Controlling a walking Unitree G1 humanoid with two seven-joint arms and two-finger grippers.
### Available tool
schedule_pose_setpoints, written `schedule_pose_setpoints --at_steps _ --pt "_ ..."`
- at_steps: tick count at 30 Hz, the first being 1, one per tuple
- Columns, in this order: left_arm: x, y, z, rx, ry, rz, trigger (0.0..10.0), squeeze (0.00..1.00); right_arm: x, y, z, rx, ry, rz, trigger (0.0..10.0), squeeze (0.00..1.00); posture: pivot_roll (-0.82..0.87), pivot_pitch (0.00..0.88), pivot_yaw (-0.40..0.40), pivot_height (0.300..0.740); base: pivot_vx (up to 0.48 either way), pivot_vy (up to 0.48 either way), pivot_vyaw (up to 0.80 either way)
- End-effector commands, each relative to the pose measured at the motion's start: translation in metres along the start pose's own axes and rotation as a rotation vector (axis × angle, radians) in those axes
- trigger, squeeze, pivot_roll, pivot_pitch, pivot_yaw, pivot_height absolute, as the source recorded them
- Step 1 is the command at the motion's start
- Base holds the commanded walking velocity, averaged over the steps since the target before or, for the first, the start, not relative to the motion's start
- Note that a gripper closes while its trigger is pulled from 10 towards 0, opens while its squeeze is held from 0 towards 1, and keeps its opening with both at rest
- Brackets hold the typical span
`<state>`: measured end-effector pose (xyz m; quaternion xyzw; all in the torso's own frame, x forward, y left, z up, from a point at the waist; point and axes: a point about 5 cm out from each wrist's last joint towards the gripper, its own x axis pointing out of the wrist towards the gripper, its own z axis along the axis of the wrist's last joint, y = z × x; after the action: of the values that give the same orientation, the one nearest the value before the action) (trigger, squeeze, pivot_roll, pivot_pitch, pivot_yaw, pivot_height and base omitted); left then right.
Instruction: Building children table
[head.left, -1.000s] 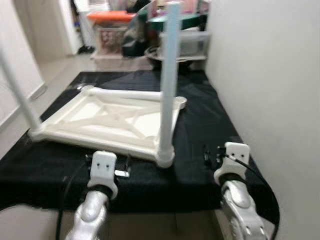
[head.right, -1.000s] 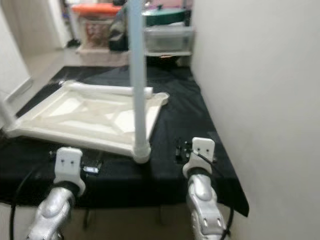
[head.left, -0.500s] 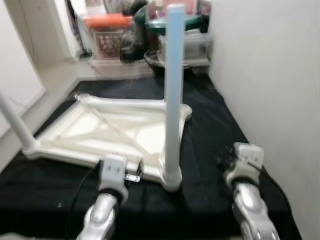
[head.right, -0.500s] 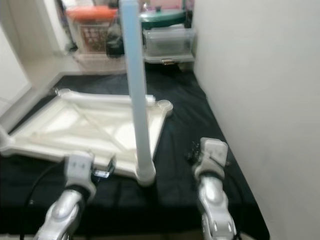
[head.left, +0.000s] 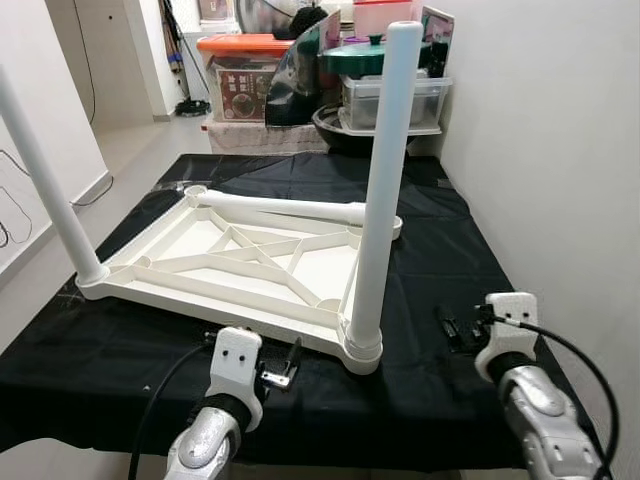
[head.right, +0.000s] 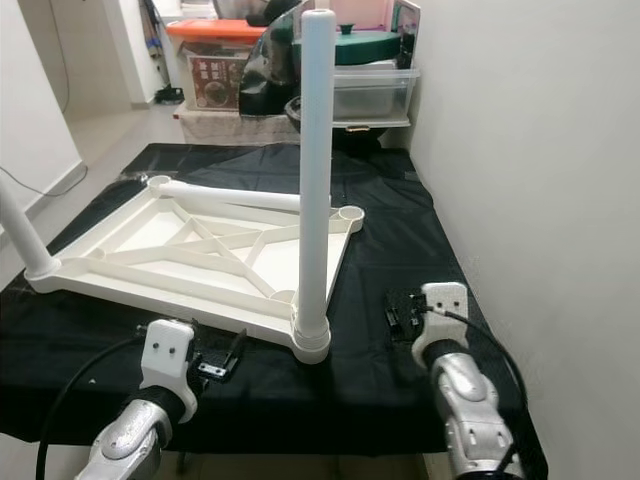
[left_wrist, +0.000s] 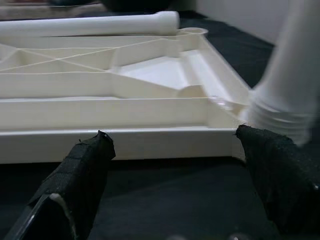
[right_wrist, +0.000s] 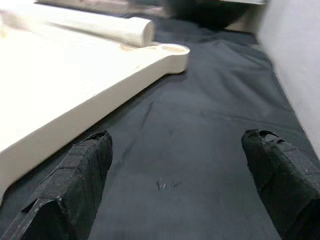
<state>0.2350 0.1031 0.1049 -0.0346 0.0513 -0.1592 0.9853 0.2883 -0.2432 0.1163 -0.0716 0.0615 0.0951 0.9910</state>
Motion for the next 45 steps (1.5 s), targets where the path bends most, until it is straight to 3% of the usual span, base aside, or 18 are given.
schedule_pose_setpoints --at_steps 1,4,8,9,12,13,14,18,23,33,39,45 --pt "-0.002 -0.004 -0.001 -0.005 0.011 -0.033 10.0 0.00 -0.002 0.001 -0.003 0.028 0.029 0.086 10.0 0.00 0.03 0.000 -0.016 0.740 0.000 0.000 0.00" --pt "-0.004 -0.009 -0.001 -0.010 0.016 -0.080 10.0 0.00 -0.004 -0.002 0.008 0.066 0.041 0.260 10.0 0.00 0.03 0.000 -0.013 0.740 0.000 0.000 0.00" --pt "-0.004 -0.011 -0.002 -0.012 0.019 -0.096 10.0 0.00 -0.003 0.000 0.016 0.080 0.027 0.347 10.0 0.00 0.03 0.000 -0.013 0.740 0.000 0.000 0.00" --pt "-0.004 -0.011 -0.002 -0.008 0.018 -0.105 10.0 0.00 0.003 0.008 0.025 0.072 -0.006 0.423 10.0 1.00 0.05 0.000 -0.013 0.740 0.000 0.000 0.00" --pt "-0.005 -0.011 -0.001 0.006 0.017 -0.099 10.0 0.00 0.009 0.017 0.032 0.059 -0.028 0.497 10.0 1.00 0.05 0.000 -0.020 0.740 0.000 0.000 0.00" --pt "-0.005 -0.011 -0.001 0.012 0.015 -0.100 10.0 0.00 0.012 0.026 0.039 0.045 -0.039 0.592 10.0 0.81 0.06 0.000 -0.025 0.740 0.000 0.000 0.00" --pt "-0.005 -0.011 -0.001 0.015 0.014 -0.101 10.0 0.00 0.014 0.031 0.043 0.038 -0.042 0.662 10.0 0.00 0.06 0.000 -0.029 0.740 0.000 0.000 0.00" --pt "-0.006 -0.012 0.000 0.031 0.005 -0.098 10.0 0.00 0.016 0.033 0.056 0.042 -0.048 0.810 10.0 0.00 0.06 0.000 -0.033 0.740 0.000 0.000 0.00" --pt "-0.006 -0.014 0.001 0.040 0.001 -0.105 10.0 0.00 0.016 0.036 0.068 0.078 -0.072 0.903 10.0 0.00 0.07 0.000 -0.036 0.740 0.000 0.000 0.00" --pt "-0.007 -0.018 0.005 0.038 -0.024 -0.128 10.0 0.00 0.031 0.049 0.078 0.040 -0.119 0.945 10.0 0.00 0.07 0.000 -0.038 0.740 0.000 0.000 0.00" --pt "-0.012 -0.029 0.017 0.062 -0.115 -0.189 10.0 0.00 0.046 0.060 0.087 0.036 -0.135 0.950 10.0 0.00 0.08 0.003 -0.045 0.740 0.000 0.000 0.00" --pt "-0.012 -0.029 0.018 0.059 -0.118 -0.187 10.0 0.00 0.052 0.062 0.089 0.028 -0.141 0.940 10.0 0.00 0.08 0.006 -0.046 0.740 0.000 0.000 0.00"
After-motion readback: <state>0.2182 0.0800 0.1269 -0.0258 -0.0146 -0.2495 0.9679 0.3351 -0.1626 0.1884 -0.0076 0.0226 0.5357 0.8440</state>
